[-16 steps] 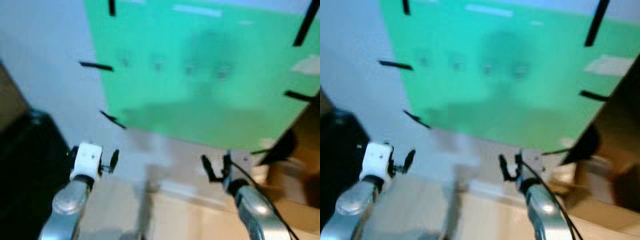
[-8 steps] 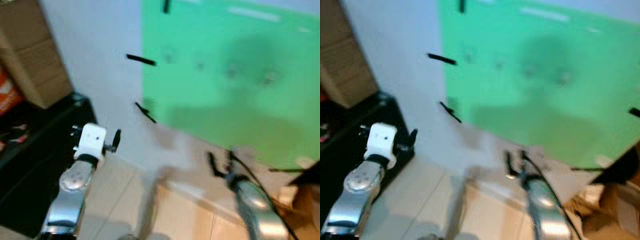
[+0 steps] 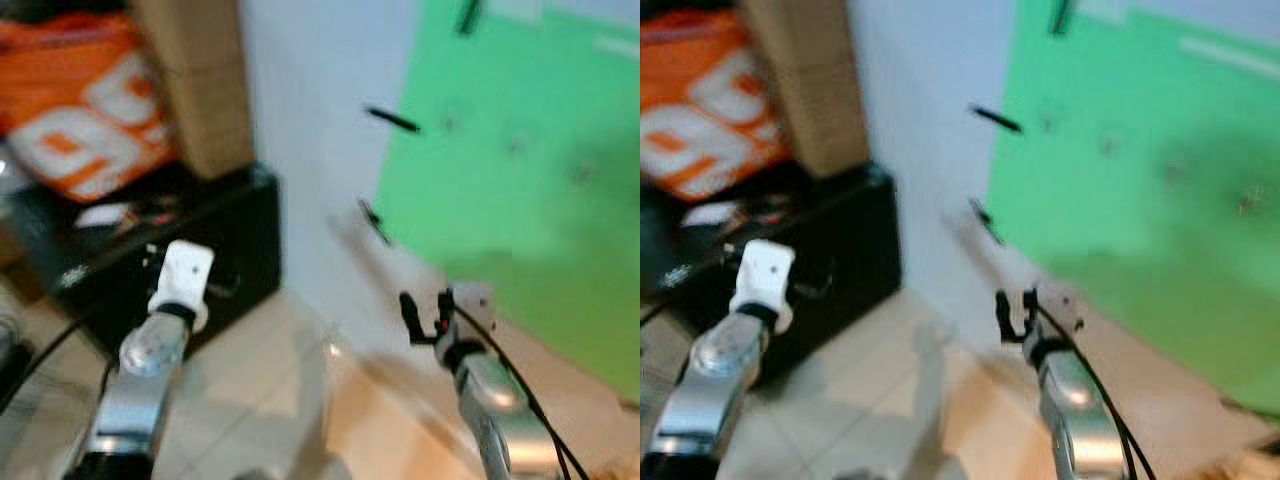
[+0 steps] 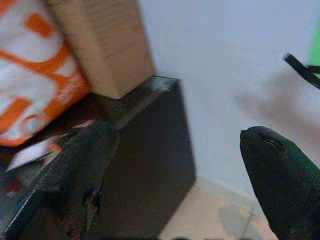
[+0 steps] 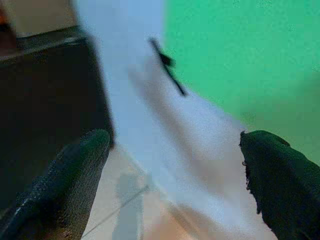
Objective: Hang keys on a hook
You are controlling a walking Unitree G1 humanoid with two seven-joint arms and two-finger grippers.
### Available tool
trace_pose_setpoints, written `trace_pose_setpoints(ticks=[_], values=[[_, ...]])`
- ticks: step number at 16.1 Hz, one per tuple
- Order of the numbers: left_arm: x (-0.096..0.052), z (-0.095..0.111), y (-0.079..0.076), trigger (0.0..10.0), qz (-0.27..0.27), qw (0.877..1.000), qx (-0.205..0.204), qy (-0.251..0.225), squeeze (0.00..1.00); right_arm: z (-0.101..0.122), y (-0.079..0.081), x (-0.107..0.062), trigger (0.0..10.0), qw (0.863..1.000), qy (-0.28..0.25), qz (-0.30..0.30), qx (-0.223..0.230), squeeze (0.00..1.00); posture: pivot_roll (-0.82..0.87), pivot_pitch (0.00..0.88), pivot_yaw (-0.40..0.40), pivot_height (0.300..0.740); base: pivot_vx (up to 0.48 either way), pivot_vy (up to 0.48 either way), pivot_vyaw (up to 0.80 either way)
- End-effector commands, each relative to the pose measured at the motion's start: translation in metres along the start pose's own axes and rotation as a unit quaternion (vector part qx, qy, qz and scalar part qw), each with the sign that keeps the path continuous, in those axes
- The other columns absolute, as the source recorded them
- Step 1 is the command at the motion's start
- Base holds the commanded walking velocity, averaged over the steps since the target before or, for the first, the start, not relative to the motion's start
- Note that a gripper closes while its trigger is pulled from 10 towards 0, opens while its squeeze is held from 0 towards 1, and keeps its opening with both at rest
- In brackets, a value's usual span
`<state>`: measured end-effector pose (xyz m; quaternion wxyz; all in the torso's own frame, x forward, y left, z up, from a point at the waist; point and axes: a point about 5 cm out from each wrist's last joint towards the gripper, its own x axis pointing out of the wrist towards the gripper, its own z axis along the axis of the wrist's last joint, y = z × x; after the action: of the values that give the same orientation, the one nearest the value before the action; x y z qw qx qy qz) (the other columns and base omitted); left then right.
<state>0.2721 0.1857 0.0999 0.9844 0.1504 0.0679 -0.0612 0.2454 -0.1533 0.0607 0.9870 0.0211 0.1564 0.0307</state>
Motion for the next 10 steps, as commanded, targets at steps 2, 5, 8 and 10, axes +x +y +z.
trace_pose_setpoints(ticks=[2, 5, 8, 10], values=[[-0.002, 0.003, -0.003, 10.0, -0.011, 1.000, -0.003, -0.007, 0.71, 0.014, -0.006, 0.004, 10.0, 0.999, -0.030, -0.017, -0.014, 1.00, -0.06, 0.000, -0.022, 0.740, 0.000, 0.000, 0.36], [0.003, 0.005, 0.002, 10.0, -0.009, 1.000, -0.011, -0.003, 0.73, 0.027, -0.008, 0.007, 10.0, 0.996, -0.074, -0.047, -0.017, 1.00, -0.05, 0.000, -0.033, 0.740, 0.179, 0.000, 0.00], [0.005, 0.004, 0.004, 10.0, -0.007, 1.000, -0.007, -0.001, 0.73, 0.022, -0.007, 0.006, 10.0, 0.997, -0.058, -0.044, 0.014, 1.00, -0.06, 0.000, -0.025, 0.740, 0.274, 0.000, 0.00], [0.009, 0.007, 0.004, 10.0, -0.011, 1.000, -0.006, -0.005, 0.73, 0.019, -0.009, 0.006, 10.0, 0.998, -0.048, -0.048, 0.010, 1.00, -0.07, 0.000, -0.028, 0.740, 0.277, 0.000, 0.00]])
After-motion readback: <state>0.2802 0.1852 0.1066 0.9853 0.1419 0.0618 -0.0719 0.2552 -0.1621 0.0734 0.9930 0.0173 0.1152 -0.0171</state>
